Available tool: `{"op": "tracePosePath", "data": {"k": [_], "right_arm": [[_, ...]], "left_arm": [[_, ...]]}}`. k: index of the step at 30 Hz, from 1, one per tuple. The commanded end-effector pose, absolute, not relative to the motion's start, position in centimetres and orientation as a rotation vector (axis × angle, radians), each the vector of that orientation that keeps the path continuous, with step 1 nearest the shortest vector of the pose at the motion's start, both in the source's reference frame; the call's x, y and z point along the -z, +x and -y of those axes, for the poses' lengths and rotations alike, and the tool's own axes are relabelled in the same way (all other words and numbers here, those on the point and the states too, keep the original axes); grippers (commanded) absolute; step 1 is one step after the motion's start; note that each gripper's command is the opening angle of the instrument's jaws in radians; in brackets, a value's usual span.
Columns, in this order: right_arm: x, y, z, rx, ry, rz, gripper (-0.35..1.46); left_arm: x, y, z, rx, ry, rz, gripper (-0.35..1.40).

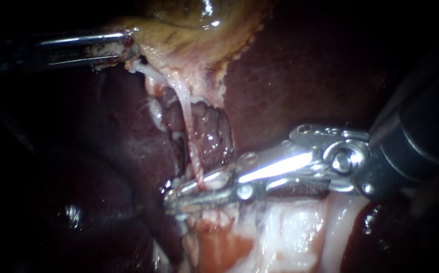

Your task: Clipping second clip right tube

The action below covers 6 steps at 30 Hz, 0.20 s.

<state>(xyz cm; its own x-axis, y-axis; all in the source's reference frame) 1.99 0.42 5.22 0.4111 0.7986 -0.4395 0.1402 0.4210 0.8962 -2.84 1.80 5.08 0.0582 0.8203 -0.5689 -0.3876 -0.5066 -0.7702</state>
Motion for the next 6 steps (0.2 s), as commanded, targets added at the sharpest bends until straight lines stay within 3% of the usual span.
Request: {"op": "tracePosePath", "data": {"k": [1,6], "right_arm": [[-5.23,1.99,-0.42,-0.536,1.078,-1.090,-0.35],[-5.28,1.99,-0.45,-0.537,1.077,-1.090,-0.35]], "left_arm": [[-5.08,-2.85,-1.80,-1.623,-1.391,0.471,-0.35],[-5.08,-2.85,-1.81,-1.623,-1.391,0.471,-0.35]]}}
